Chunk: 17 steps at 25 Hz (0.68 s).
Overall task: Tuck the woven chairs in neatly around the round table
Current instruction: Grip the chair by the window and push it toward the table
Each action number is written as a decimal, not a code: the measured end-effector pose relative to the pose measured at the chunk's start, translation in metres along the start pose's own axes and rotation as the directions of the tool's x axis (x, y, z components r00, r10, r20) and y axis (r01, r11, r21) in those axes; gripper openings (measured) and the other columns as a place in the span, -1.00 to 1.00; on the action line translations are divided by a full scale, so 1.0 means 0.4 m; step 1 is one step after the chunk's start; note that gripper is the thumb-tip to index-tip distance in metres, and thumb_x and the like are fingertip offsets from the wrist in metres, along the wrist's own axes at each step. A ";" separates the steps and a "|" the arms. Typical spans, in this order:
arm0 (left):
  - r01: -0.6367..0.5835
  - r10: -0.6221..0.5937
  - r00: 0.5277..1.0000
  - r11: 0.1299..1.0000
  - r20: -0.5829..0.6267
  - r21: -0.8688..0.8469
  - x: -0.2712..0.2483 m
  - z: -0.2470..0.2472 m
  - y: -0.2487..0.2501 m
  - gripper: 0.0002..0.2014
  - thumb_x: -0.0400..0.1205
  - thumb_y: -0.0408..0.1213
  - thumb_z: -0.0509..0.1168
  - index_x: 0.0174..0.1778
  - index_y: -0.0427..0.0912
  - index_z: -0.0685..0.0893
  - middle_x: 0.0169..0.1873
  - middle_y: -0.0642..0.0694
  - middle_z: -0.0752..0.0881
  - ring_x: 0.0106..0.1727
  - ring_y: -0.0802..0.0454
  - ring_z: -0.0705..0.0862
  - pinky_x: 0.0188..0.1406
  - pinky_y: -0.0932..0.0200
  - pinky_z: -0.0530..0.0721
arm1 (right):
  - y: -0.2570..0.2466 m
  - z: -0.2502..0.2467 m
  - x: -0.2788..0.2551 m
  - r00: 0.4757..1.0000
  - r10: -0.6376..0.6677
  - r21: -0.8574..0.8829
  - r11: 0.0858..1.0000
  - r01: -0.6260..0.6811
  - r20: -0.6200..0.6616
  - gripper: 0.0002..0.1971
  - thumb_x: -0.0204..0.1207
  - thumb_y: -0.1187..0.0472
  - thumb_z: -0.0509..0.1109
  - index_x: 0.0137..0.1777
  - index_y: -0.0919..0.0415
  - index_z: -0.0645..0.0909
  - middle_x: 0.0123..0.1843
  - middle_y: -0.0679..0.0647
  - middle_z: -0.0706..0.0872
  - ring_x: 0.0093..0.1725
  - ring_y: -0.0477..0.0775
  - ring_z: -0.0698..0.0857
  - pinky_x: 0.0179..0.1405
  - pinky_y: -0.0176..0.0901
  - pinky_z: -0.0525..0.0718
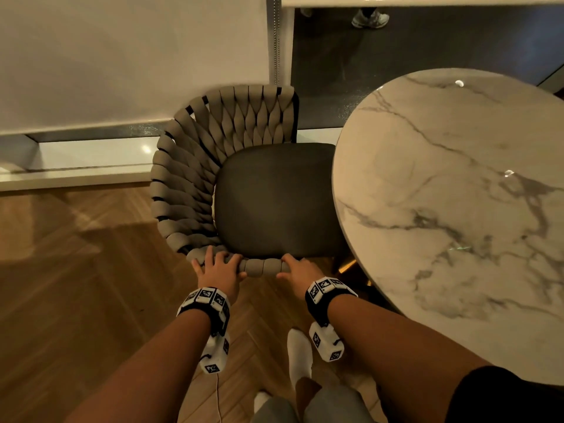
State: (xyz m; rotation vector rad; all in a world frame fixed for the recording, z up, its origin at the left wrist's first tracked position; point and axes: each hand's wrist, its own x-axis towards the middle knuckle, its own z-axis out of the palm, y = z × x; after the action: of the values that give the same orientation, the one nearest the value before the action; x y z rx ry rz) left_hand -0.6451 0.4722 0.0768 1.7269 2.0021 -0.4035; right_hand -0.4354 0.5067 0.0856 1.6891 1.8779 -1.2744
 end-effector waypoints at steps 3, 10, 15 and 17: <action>-0.005 0.005 1.000 1.000 -0.009 -0.021 -0.006 0.007 0.003 -0.52 0.71 0.14 0.14 0.57 0.19 0.35 0.64 -0.10 0.32 0.75 -0.30 -0.06 0.60 -0.60 -0.07 | 0.004 -0.003 -0.006 1.000 0.000 0.003 1.000 0.000 0.001 -0.59 0.68 -0.10 0.23 0.46 -0.01 0.38 0.34 0.33 0.59 0.30 0.38 0.61 0.29 0.18 0.59; -0.009 0.007 0.999 0.999 -0.032 -0.053 -0.036 0.037 0.020 -0.54 0.71 0.14 0.14 0.54 0.21 0.38 0.65 -0.10 0.28 0.75 -0.29 -0.09 0.57 -0.63 -0.10 | 0.022 -0.005 -0.029 1.000 -0.002 0.010 1.000 0.002 0.024 -0.58 0.68 -0.06 0.27 0.46 0.05 0.38 0.37 0.34 0.59 0.32 0.39 0.60 0.29 0.13 0.57; 0.005 -0.006 1.000 0.999 -0.016 -0.037 -0.035 0.047 0.027 -0.53 0.71 0.13 0.12 0.55 0.17 0.34 0.66 -0.12 0.21 0.74 -0.30 -0.13 0.55 -0.66 -0.11 | 0.020 -0.016 -0.037 1.000 -0.011 0.020 1.000 0.010 0.010 -0.57 0.67 -0.01 0.31 0.47 0.10 0.40 0.39 0.33 0.59 0.36 0.39 0.59 0.31 0.08 0.54; 0.011 -0.012 1.000 0.999 -0.015 -0.039 -0.032 0.047 0.027 -0.53 0.71 0.12 0.12 0.55 0.16 0.34 0.67 -0.13 0.20 0.74 -0.31 -0.14 0.54 -0.66 -0.12 | 0.022 -0.020 -0.035 1.000 -0.015 0.022 1.000 0.015 0.017 -0.57 0.66 -0.01 0.31 0.47 0.09 0.41 0.39 0.33 0.59 0.36 0.38 0.59 0.32 0.08 0.54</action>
State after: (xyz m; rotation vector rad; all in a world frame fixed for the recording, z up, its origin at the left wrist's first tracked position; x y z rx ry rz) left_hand -0.6303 0.4536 0.0683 1.7010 2.0183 -0.3536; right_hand -0.4214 0.5032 0.0968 1.6725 1.8769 -1.3161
